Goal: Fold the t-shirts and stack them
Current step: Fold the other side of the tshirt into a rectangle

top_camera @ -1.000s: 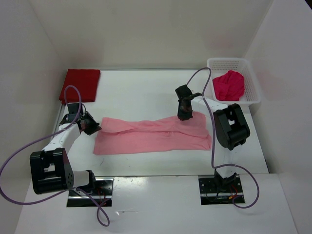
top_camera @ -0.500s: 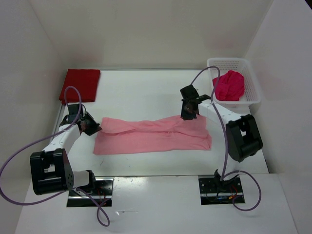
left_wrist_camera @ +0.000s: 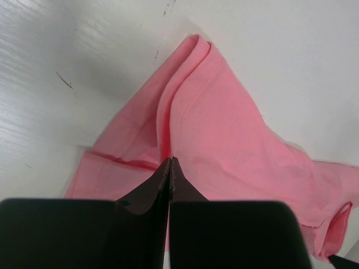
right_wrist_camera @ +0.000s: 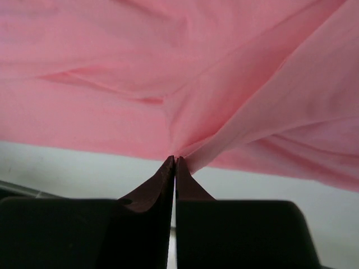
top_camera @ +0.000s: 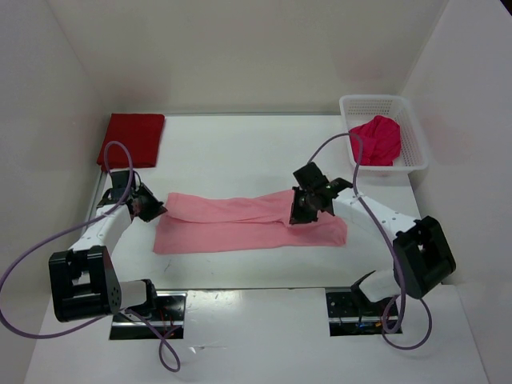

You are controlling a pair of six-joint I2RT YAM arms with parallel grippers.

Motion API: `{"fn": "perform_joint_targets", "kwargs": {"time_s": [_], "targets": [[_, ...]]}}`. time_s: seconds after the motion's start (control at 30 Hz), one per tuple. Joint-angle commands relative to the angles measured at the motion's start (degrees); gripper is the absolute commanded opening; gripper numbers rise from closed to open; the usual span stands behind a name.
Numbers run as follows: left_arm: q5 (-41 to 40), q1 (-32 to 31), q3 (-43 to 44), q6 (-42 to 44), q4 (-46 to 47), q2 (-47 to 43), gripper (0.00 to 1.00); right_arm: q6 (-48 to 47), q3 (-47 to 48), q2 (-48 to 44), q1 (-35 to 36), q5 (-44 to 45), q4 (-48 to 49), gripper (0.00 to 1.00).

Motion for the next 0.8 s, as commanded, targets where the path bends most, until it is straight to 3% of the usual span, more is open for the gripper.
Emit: {"fn": "perform_joint_targets", "kwargs": {"time_s": [0.0, 0.27, 0.43, 0.47, 0.53, 0.6, 0.67, 0.77], "targets": [[0.2, 0.4, 0.1, -0.8, 1.7, -1.7, 0.00, 4.7, -2.7, -3.3, 2.0, -4.0, 0.2, 0.03], [-3.2, 0.9, 1.2, -0.8, -0.1, -3.9, 0.09, 7.3, -5.1, -8.5, 2.7, -7.8, -1.6, 0.19], [-4.4, 4.4, 7.7, 0.3, -3.2, -6.3, 0.28, 5.5, -0.9, -10.8, 1.8, -3.4, -5.2, 0.28], [-2.6, 4.4, 7.7, 0.3, -2.6, -6.3, 0.29, 3.6, -0.8, -9.7, -0.4, -3.3, -4.7, 0.28], [0.4, 3.5, 7.7, 0.3, -0.5, -5.0, 0.29, 1.1, 0.6, -6.0, -3.7, -2.0, -2.6, 0.08], [1.6, 1.4, 7.2, -0.6, 2.1, -3.5, 0.29, 0.2, 2.3, -3.4, -7.4, 1.8, -2.0, 0.00], [2.1, -2.2, 7.8, -0.6, 3.2, -0.2, 0.29, -2.3, 4.8, -0.1, -9.7, 6.2, -0.7, 0.00], [3.7, -8.1, 9.1, -0.6, 5.2, 4.9, 0.29, -5.3, 7.5, 4.7, -13.9, 10.3, -0.7, 0.17]]}}
